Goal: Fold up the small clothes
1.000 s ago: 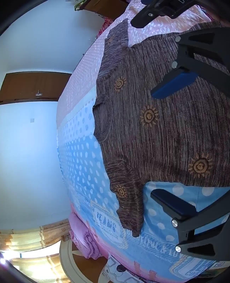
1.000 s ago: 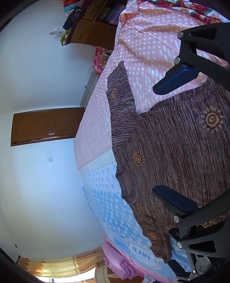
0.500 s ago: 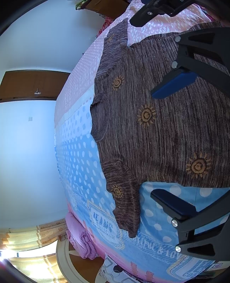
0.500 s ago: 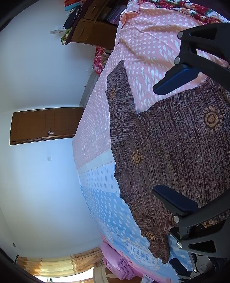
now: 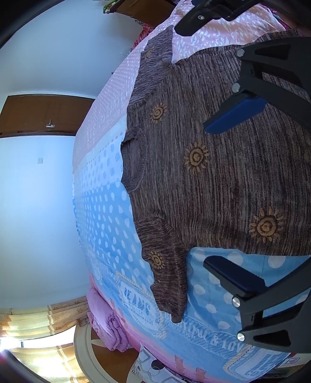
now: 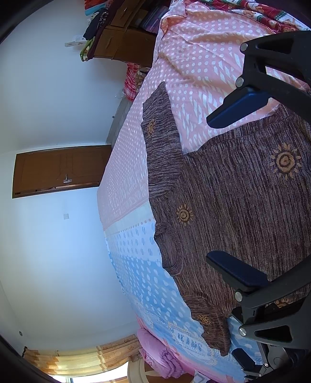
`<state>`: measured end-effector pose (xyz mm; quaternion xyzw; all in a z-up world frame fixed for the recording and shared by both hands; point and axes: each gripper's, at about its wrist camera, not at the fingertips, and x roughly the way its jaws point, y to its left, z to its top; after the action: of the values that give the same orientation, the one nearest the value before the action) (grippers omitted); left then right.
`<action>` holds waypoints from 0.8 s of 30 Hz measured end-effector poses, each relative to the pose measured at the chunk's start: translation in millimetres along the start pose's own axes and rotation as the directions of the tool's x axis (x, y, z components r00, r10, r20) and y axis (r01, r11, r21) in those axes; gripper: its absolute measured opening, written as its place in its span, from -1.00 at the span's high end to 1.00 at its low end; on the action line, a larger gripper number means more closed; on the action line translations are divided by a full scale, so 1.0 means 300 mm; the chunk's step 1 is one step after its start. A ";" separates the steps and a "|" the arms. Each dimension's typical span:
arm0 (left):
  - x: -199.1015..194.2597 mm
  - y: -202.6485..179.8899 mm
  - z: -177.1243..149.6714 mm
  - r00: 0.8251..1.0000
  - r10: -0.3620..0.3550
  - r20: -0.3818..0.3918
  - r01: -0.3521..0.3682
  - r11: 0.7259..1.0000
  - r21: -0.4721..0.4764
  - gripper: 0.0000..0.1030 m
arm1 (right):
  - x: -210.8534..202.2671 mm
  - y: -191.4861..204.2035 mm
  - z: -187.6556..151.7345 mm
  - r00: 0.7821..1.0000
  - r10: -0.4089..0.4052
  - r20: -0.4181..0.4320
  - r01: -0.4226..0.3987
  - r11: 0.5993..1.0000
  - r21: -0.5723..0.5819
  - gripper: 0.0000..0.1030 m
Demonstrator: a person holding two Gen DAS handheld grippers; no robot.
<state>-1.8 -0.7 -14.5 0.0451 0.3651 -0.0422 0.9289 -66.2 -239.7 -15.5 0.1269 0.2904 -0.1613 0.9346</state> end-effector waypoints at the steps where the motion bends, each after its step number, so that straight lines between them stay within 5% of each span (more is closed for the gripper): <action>1: 0.000 0.000 -0.001 1.000 -0.001 0.000 0.001 1.000 -0.001 -1.00 | 0.000 0.000 0.001 1.000 0.000 0.000 0.000 1.000 0.000 -0.98; 24: 0.002 0.006 0.000 1.000 -0.005 -0.005 0.005 1.000 -0.010 -1.00 | 0.010 -0.003 -0.003 1.000 -0.003 -0.023 0.003 1.000 0.002 -0.98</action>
<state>-1.1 1.0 -14.8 0.0396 0.3680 -0.0427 0.9280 -64.5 -241.0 -18.1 0.1292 0.3013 -0.1617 0.9308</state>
